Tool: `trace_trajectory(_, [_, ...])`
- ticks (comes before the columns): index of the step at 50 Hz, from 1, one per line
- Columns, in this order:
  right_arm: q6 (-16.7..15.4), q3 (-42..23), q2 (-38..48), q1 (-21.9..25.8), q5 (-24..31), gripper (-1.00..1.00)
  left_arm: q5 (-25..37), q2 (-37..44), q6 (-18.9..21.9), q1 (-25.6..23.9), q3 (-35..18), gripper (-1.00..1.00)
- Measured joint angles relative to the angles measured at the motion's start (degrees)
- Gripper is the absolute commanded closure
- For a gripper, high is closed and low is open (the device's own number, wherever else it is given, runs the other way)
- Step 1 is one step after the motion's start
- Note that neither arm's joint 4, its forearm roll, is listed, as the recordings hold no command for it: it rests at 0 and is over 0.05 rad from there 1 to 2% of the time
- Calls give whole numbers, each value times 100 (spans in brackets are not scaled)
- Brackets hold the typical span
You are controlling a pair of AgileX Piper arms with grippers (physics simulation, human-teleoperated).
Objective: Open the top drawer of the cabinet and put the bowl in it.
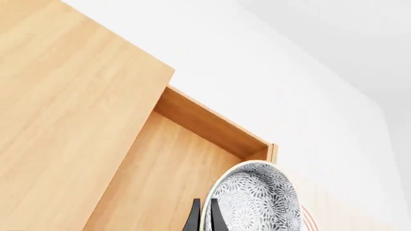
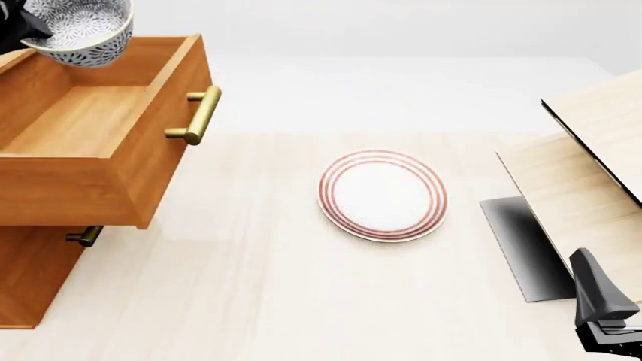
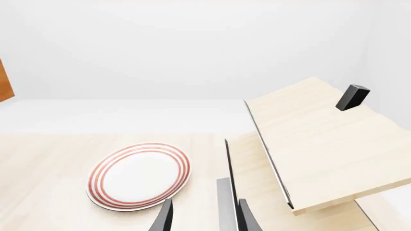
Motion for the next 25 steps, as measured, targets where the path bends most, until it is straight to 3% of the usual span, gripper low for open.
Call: trace_trajectory(25, [0,0,0,0,0,-100,-441,335,-148,327,339,100])
